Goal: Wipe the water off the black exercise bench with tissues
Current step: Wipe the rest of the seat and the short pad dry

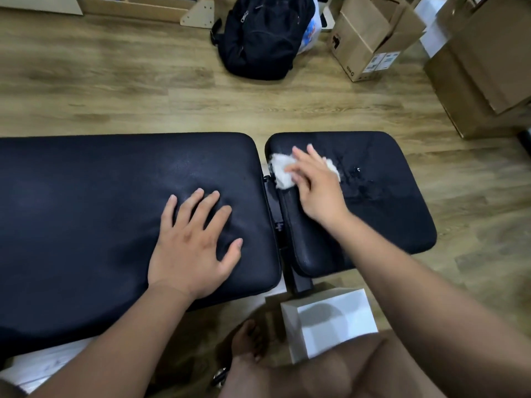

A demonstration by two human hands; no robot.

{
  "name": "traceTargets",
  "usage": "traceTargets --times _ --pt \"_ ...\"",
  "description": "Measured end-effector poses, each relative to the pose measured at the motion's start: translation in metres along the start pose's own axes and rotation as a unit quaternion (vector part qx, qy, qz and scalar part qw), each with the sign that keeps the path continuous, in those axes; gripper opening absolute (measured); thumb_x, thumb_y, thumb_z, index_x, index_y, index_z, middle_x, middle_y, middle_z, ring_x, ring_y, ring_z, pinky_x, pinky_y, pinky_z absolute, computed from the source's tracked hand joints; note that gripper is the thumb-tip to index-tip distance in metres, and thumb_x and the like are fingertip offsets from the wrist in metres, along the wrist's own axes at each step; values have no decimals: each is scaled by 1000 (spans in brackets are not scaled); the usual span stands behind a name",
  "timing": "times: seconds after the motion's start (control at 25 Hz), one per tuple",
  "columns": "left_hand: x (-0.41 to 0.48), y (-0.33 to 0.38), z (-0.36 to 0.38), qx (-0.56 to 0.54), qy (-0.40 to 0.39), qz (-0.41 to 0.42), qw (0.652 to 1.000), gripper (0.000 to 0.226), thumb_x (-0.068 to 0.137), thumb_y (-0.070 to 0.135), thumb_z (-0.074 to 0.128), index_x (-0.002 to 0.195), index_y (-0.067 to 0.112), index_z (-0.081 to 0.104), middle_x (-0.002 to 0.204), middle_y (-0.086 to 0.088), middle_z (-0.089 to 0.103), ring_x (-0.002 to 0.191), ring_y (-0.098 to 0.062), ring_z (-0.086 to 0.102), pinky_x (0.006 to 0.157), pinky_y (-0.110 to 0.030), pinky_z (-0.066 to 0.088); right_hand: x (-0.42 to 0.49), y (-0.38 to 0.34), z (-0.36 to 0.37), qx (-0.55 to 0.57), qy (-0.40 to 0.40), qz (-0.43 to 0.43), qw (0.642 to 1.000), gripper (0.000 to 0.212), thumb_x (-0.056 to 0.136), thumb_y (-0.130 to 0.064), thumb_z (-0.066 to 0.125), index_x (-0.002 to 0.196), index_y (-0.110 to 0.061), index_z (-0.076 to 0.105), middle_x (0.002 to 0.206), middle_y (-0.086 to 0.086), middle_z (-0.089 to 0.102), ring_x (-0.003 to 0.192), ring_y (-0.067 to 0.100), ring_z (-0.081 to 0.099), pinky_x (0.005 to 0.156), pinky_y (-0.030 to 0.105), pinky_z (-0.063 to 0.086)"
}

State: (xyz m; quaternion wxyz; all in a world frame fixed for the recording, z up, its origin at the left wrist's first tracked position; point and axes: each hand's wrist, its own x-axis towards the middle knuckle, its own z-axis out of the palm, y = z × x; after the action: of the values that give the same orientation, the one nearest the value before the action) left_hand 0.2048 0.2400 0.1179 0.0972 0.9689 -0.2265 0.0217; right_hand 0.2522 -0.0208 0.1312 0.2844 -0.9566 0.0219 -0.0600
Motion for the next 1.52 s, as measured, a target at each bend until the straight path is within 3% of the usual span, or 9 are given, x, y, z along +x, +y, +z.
traceTargets --times 0.24,0.36,0.52,0.64,0.76,0.92,1.08,1.2,1.52 --pt "1 -1 0 -1 -1 -2 1000 63 89 60 40 134 20 59 151 -5 48 145 -28 35 119 -58 21 92 -8 -2 29 -48 96 994 17 93 -4 53 102 -6 67 116 13 67 133 23 44 104 13 23" --pt "-1 -1 -3 -8 -5 -6 1000 63 89 61 38 134 22 59 151 -3 48 145 -27 34 120 -57 20 64 -16 -5 -6 -45 64 997 18 95 -10 50 106 -9 65 98 7 62 106 26 57 104 29 31" --pt "1 1 -5 -12 -11 -12 1000 62 88 61 38 134 24 57 152 -1 47 146 -25 33 121 -55 18 -40 -14 -2 -54 -57 23 997 32 96 -4 44 119 -13 64 142 5 51 138 28 38 116 49 17" --pt "0 1 -5 -9 -15 -15 1000 62 88 62 37 135 26 57 152 1 46 146 -23 32 121 -54 17 -116 -11 -8 -106 -58 -32 992 50 83 6 45 124 -17 61 146 3 47 138 30 37 115 54 21" --pt "0 -1 -6 -16 -10 -20 1000 62 88 62 36 134 26 57 151 2 47 146 -22 33 122 -52 15 -122 -12 -17 -215 -53 -29 975 53 76 -4 57 121 -31 64 136 0 56 127 30 47 107 54 35" --pt "0 -1 -5 -21 1 -17 1000 63 88 62 35 135 26 56 151 1 46 146 -22 32 123 -50 13 -96 39 -61 -289 41 149 945 36 77 -17 61 109 -32 69 108 9 55 98 37 48 81 45 45" --pt "2 0 -2 -16 2 -15 1000 62 89 62 37 134 25 57 150 0 48 145 -23 33 122 -52 16 -82 111 -118 -275 36 348 896 42 88 -24 39 124 -26 60 115 21 50 113 41 44 100 47 42" --pt "2 1 -2 -11 2 -15 1000 61 88 61 38 133 26 58 150 1 48 145 -23 34 121 -53 18 -64 83 -101 -234 80 414 876 42 88 -17 43 127 -22 57 123 22 46 118 41 42 100 45 35" --pt "1 1 -4 -7 -7 -20 1000 61 88 62 37 134 27 56 151 3 47 146 -21 32 122 -52 17 -121 -34 -11 -254 27 116 960 38 76 -28 49 109 -28 67 87 2 55 81 29 53 69 40 41"
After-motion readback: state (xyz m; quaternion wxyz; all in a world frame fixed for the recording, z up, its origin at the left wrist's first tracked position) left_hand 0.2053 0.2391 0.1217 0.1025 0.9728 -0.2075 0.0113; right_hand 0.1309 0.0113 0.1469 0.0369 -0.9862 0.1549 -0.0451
